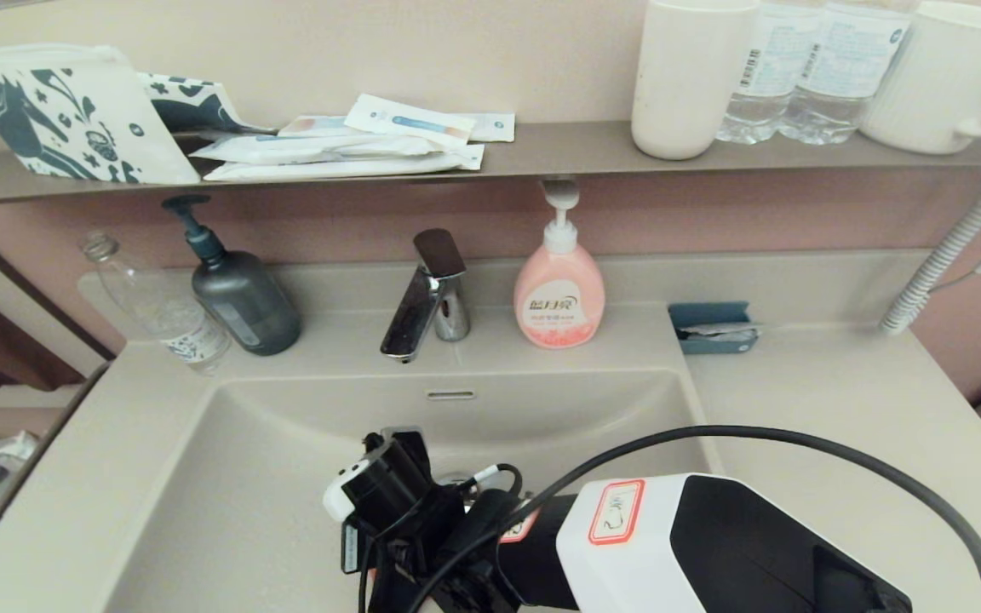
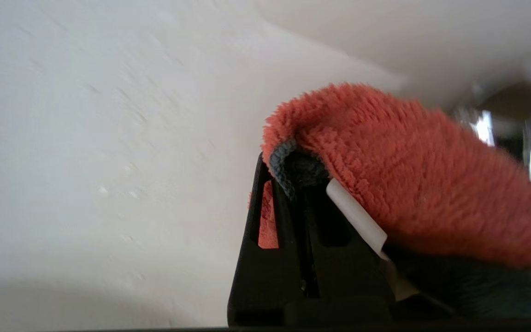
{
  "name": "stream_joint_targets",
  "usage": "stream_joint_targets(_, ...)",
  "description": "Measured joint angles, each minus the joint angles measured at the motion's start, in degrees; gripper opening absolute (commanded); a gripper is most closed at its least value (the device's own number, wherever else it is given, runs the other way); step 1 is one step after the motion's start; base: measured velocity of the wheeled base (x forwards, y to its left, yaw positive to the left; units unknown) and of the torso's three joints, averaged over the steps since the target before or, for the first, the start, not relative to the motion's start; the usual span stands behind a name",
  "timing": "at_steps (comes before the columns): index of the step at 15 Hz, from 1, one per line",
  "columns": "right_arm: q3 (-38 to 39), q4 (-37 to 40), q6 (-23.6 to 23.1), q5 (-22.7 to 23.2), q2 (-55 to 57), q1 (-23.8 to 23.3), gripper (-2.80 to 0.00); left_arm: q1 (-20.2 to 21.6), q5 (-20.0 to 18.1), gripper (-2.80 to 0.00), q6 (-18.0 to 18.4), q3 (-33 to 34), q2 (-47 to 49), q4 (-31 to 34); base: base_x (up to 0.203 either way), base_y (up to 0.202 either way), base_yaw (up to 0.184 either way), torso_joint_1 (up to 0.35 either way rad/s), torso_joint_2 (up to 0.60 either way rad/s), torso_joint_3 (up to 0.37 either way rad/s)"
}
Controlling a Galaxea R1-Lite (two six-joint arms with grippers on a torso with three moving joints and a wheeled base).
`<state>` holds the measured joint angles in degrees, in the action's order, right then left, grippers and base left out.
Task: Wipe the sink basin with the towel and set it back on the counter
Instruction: Wipe the sink
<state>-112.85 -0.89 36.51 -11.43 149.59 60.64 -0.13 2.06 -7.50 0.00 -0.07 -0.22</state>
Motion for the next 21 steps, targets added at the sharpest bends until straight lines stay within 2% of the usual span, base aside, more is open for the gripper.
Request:
stream_joint_targets(2, 0.0, -2.7, -1.8, 0.0, 0.2, -0.1, -2.8, 0.0, 0.0, -2.8, 0.0, 0.0, 0.0, 0.0, 0.0, 0.0, 0.0, 0.0, 0.0, 0.0)
stream_joint_targets(7, 0.0, -3.2, -4.7, -0.4, 0.2, -0.2, -2.8, 0.0, 0.0, -2.8, 0.0, 0.0, 0.0, 0.0, 0.0, 0.0, 0.0, 0.0, 0.0, 0.0)
stream_joint_targets(11, 0.0, -8.6, -6.7, -3.2, 0.2, -3.3, -2.8, 0.0, 0.0, -2.8, 0.0, 0.0, 0.0, 0.0, 0.0, 0.0, 0.0, 0.0, 0.0, 0.0)
stream_joint_targets(16, 0.3, -9.5, -10.4, -3.7, -0.9, -4.3, -2.8, 0.0, 0.0, -2.8, 0.0, 0.0, 0.0, 0.0, 0.0, 0.0, 0.0, 0.0, 0.0, 0.0)
stream_joint_targets(21, 1.2, -10.9, -10.9, -4.1, -3.3, -5.9, -2.8, 0.0, 0.0, -2.8, 0.0, 0.0, 0.0, 0.0, 0.0, 0.0, 0.0, 0.0, 0.0, 0.0)
